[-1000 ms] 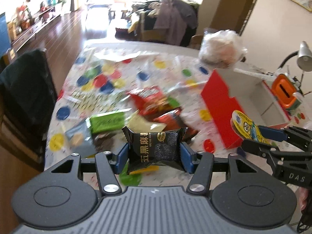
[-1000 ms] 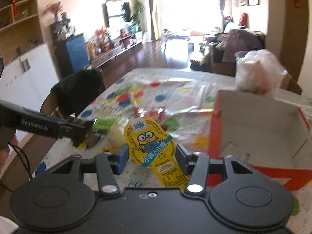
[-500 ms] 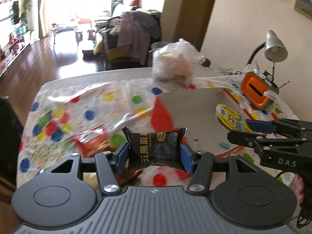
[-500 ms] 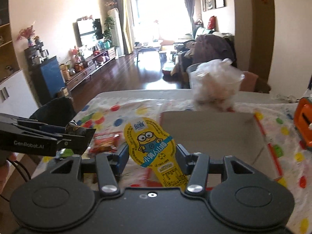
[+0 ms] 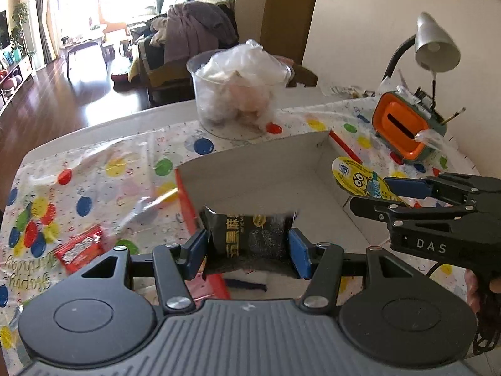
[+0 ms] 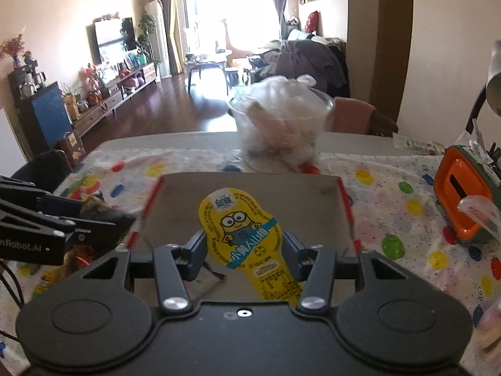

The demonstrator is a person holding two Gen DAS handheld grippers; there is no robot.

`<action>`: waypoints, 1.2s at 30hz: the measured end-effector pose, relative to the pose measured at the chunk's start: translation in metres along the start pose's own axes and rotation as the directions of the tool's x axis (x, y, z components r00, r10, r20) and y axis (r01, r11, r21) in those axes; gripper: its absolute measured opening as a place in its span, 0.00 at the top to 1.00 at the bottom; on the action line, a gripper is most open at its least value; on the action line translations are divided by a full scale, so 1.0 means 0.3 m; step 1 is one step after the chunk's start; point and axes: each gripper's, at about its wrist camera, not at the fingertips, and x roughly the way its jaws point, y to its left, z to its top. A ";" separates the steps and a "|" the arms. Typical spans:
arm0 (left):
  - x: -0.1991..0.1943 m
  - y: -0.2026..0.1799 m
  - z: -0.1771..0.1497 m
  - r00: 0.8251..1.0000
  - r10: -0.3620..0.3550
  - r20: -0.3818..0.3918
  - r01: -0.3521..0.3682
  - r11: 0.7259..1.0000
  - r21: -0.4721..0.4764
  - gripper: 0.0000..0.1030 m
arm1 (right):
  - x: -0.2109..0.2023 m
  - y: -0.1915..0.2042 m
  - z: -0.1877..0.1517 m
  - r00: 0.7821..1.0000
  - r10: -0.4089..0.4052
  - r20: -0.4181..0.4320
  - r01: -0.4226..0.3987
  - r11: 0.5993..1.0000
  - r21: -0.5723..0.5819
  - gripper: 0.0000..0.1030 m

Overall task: Organize snacks
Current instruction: 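Open the left tool releasing the black packet into the box while the right tool drops the Minion packet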

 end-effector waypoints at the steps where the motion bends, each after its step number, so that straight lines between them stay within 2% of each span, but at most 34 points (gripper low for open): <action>1: 0.020 -0.013 0.007 1.000 -0.001 -0.009 0.001 1.000 0.001 0.46 | 0.015 -0.021 0.001 1.000 -0.001 -0.009 0.001 1.000 0.004 0.51; 6: 0.121 -0.072 0.035 0.999 0.014 -0.033 -0.013 1.000 0.020 0.46 | 0.086 -0.096 -0.004 0.998 0.009 -0.062 -0.009 1.000 -0.008 0.51; 11: 0.229 -0.087 0.041 0.994 0.060 -0.095 -0.059 0.998 0.012 0.46 | 0.200 -0.110 -0.021 0.990 0.026 -0.136 -0.035 0.997 -0.063 0.51; 19: 0.311 -0.080 0.012 0.980 0.104 -0.168 -0.108 0.994 -0.013 0.46 | 0.351 -0.080 -0.050 0.963 0.045 -0.266 -0.089 0.984 -0.155 0.51; 24: 0.326 -0.095 -0.002 0.977 0.112 -0.180 -0.116 0.993 -0.011 0.46 | 0.392 -0.083 -0.063 0.945 0.050 -0.324 -0.114 0.977 -0.180 0.50; 30: 0.329 -0.109 -0.005 0.977 0.116 -0.176 -0.120 0.993 -0.011 0.46 | 0.386 -0.108 -0.067 0.938 0.072 -0.340 -0.133 0.978 -0.159 0.50; 36: 0.312 -0.115 -0.003 0.980 0.115 -0.161 -0.119 0.993 -0.016 0.46 | 0.334 -0.135 -0.060 0.949 0.102 -0.298 -0.142 0.983 -0.117 0.49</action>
